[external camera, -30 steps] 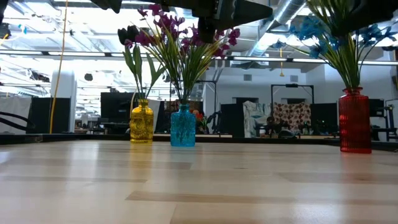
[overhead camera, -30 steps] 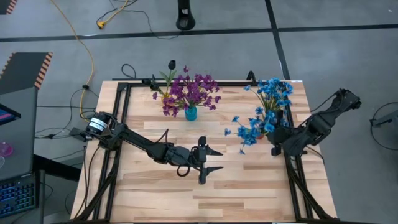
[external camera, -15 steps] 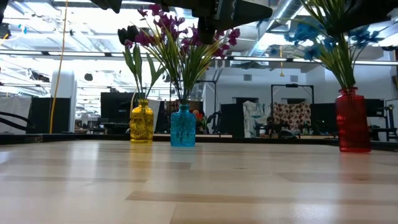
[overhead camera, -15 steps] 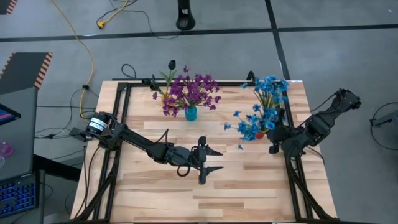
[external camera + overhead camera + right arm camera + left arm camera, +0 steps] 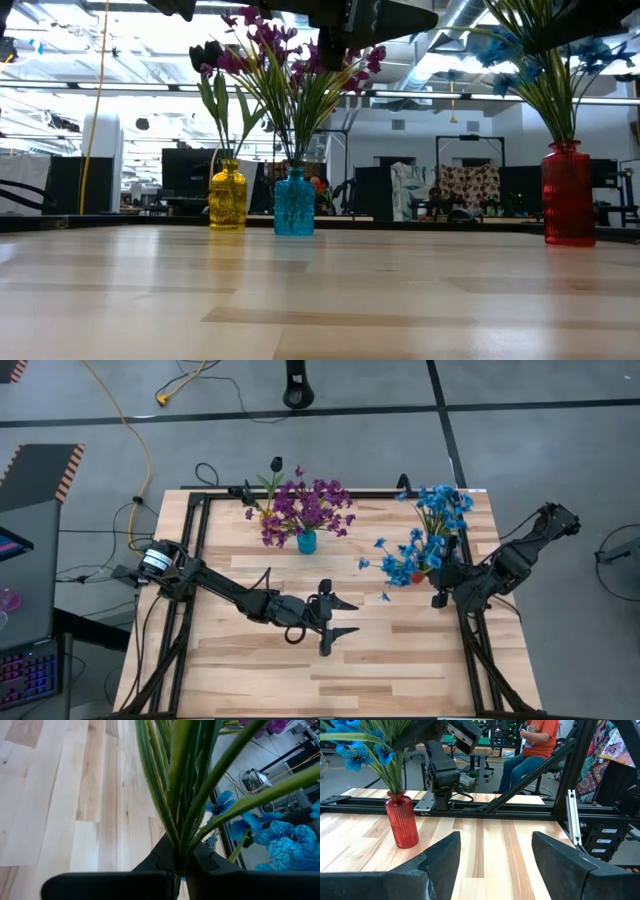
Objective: Sort flowers into vase by color
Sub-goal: Put the blue flower into the red vase
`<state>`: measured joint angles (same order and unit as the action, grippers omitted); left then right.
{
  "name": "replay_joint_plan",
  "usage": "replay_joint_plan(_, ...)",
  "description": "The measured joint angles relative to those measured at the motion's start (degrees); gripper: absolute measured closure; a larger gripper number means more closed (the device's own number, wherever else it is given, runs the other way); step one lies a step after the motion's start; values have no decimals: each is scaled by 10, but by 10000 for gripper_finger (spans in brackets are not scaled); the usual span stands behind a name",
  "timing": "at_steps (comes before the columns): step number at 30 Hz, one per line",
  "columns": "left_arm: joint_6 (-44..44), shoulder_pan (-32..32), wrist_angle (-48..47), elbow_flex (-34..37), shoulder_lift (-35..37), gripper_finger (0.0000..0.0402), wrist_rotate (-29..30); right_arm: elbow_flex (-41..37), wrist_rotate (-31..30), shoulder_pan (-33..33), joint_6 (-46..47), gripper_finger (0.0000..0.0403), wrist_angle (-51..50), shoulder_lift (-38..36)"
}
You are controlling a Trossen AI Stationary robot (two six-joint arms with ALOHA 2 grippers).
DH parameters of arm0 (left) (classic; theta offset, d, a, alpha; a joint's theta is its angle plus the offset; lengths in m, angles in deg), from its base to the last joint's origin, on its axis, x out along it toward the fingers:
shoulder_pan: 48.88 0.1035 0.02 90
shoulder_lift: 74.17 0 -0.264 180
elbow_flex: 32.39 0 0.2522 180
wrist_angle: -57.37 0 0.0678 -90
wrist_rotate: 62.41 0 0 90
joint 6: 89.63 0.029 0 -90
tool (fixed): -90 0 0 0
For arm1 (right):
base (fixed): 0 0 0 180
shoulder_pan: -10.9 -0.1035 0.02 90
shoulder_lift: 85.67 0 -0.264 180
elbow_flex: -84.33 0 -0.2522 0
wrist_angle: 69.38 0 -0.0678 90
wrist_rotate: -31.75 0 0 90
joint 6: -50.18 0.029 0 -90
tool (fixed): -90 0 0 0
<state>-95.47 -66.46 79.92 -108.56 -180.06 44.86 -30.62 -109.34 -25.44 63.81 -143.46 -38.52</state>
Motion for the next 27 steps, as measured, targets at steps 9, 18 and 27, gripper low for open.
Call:
replay_joint_plan(9, 0, 0, 0, 0, 0, 168, 0, 0, -2, 0, -1, 359, 14, 0)
replay_joint_plan(18, 0, 0, 0, 0, 0, 168, 0, -1, -21, 0, -1, 359, 10, 1)
replay_joint_plan(27, 0, 0, 0, 0, 0, 168, 0, -38, -32, 0, 14, 359, 11, 0)
